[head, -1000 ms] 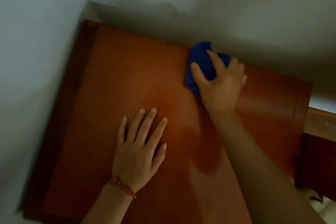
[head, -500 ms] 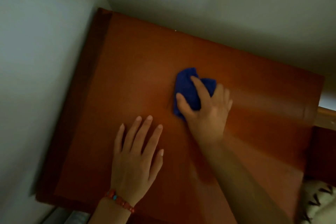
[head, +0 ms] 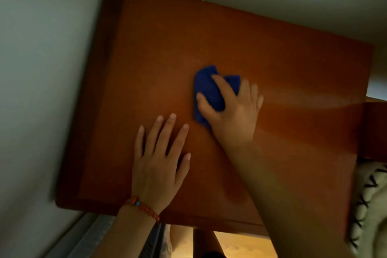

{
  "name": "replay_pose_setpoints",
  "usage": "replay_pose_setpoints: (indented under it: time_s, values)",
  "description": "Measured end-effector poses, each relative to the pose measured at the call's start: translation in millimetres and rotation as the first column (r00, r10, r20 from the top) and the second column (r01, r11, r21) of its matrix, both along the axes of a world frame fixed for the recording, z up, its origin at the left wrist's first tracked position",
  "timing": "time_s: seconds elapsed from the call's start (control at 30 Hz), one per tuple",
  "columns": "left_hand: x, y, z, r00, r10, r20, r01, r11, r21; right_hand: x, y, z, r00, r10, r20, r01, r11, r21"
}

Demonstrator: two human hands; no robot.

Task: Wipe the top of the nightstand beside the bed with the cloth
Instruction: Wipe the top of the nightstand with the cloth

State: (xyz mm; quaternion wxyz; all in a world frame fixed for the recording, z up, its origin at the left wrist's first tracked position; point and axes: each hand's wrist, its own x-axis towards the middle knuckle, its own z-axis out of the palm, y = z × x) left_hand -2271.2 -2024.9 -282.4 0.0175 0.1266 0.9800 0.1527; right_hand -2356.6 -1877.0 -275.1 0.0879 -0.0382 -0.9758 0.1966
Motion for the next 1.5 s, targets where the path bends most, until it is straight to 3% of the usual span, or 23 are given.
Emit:
replay_pose_setpoints:
  time_s: [0.17, 0.37, 0.47, 0.63, 0.8, 1.03, 1.3, 1.5]
  values:
    - [13, -12, 7, 0.999, 0.026, -0.04, -0.025, 0.999, 0.037, -36, -4, -1, 0.987, -0.154, -0.054, 0.154, 0.988, -0.004]
    - [51, -38, 5, 0.999, 0.039, -0.037, -0.039, 0.999, 0.01, 94, -15, -1, 0.996, -0.09, 0.015, 0.091, 0.996, -0.023]
    - [59, -46, -1, 0.999, -0.001, -0.044, 0.0, 1.0, -0.018, 71, -13, -1, 0.996, -0.084, -0.03, 0.084, 0.996, 0.006]
    - [60, -48, -8, 0.993, -0.023, -0.117, 0.02, 0.999, -0.031, 46, -19, -4, 0.974, -0.224, -0.036, 0.223, 0.975, -0.018]
    - [60, -49, -9, 0.987, -0.033, -0.159, 0.026, 0.999, -0.046, 154, -39, -1, 0.981, -0.195, 0.005, 0.195, 0.981, -0.025]
    - [61, -50, -12, 0.981, -0.04, -0.189, 0.032, 0.999, -0.044, 104, -38, -3, 0.976, -0.215, -0.044, 0.214, 0.977, -0.009]
    - [83, -57, -10, 0.979, -0.013, -0.204, 0.015, 1.0, 0.008, 191, -47, -6, 0.983, -0.179, -0.043, 0.178, 0.984, -0.026]
    - [121, -79, -24, 0.978, -0.002, -0.209, -0.012, 0.998, -0.065, 161, -55, -3, 0.985, -0.16, -0.066, 0.156, 0.986, -0.055]
